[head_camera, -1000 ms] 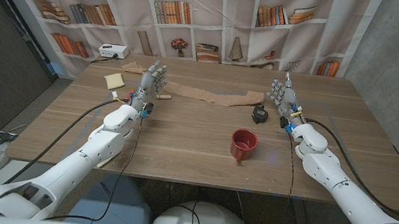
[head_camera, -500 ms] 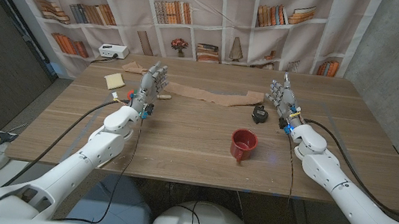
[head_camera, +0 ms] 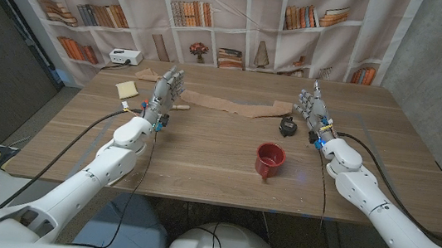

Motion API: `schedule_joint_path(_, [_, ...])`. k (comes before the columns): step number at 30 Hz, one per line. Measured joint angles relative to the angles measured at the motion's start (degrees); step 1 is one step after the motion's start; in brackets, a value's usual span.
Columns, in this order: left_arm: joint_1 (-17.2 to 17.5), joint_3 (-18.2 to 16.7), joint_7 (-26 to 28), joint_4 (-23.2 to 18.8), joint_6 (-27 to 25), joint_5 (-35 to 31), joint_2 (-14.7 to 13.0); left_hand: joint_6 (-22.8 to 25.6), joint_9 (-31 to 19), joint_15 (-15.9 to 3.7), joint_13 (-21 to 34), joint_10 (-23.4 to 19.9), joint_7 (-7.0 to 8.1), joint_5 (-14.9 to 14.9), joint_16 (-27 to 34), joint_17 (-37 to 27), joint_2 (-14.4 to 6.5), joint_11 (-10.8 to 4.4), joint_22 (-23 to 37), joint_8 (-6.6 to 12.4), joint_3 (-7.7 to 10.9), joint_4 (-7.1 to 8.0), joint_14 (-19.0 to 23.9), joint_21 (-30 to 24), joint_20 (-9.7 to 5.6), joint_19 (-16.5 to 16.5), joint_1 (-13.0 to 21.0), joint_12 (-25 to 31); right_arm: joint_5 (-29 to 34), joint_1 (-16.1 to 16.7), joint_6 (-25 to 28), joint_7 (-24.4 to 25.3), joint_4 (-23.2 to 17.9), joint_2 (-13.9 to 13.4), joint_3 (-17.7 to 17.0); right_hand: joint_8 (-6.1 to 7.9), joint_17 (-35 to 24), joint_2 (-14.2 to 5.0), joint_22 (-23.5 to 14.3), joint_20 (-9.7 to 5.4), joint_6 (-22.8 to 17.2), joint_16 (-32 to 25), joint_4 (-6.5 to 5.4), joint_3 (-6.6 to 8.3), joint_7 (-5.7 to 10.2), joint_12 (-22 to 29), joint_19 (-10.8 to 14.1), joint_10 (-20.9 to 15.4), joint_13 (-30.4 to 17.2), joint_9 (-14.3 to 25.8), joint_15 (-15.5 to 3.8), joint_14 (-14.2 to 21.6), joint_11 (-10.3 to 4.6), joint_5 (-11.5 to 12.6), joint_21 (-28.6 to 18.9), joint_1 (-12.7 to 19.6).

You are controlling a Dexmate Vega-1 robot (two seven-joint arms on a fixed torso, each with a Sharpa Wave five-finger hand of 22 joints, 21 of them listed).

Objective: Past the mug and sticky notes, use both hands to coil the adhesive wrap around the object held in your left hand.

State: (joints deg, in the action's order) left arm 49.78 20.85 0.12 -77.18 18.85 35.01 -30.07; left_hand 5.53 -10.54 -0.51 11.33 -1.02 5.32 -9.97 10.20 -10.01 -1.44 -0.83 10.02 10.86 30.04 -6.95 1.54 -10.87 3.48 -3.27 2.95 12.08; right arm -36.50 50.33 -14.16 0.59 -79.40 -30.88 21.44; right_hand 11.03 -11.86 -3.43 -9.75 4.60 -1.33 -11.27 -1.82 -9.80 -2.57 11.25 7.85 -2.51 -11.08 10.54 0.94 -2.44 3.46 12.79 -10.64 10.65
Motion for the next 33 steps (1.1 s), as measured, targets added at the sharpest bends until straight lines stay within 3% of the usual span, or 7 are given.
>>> schedule_joint_path(17, [0.79, 0.6, 6.3, -3.65, 0.3, -6.82, -1.57, 0.2, 0.01, 0.0, -0.01, -0.31, -0.2, 0.0, 0.0, 0.01, -0.22, -0.31, -0.01, 0.0, 0.0, 0.0, 0.0, 0.0, 0.0, 0.0, 0.22, 0.23, -0.2, -0.18, 0.74, -0.49, -0.85, -1.24, -0.62, 0.0, 0.13, -0.22, 0.01, -0.22, 0.0, 0.0, 0.0, 0.0, 0.01, 0.0, -0.23, 0.0, 0.0, -0.01, -0.21, -0.41, 0.0, 0.0, 0.0, 0.22])
schedule_joint_path(33, [1.97, 0.48, 10.54, -8.77, -2.55, -12.01, -4.36, 0.2, 0.01, -0.42, -0.01, -1.65, -0.2, 0.0, 0.0, 0.01, -0.22, -0.41, -0.01, 0.0, 0.16, -0.16, -0.43, 0.0, -0.64, 0.64, 0.22, 0.45, 0.42, 0.4, -1.53, -0.38, -1.64, -1.03, -0.89, 0.23, 0.14, -0.44, 0.16, -0.63, -0.11, 0.0, 0.17, 0.18, 0.12, 0.21, -0.64, -0.27, 0.0, -0.01, -0.51, -0.71, 0.26, 0.0, 0.0, 1.07])
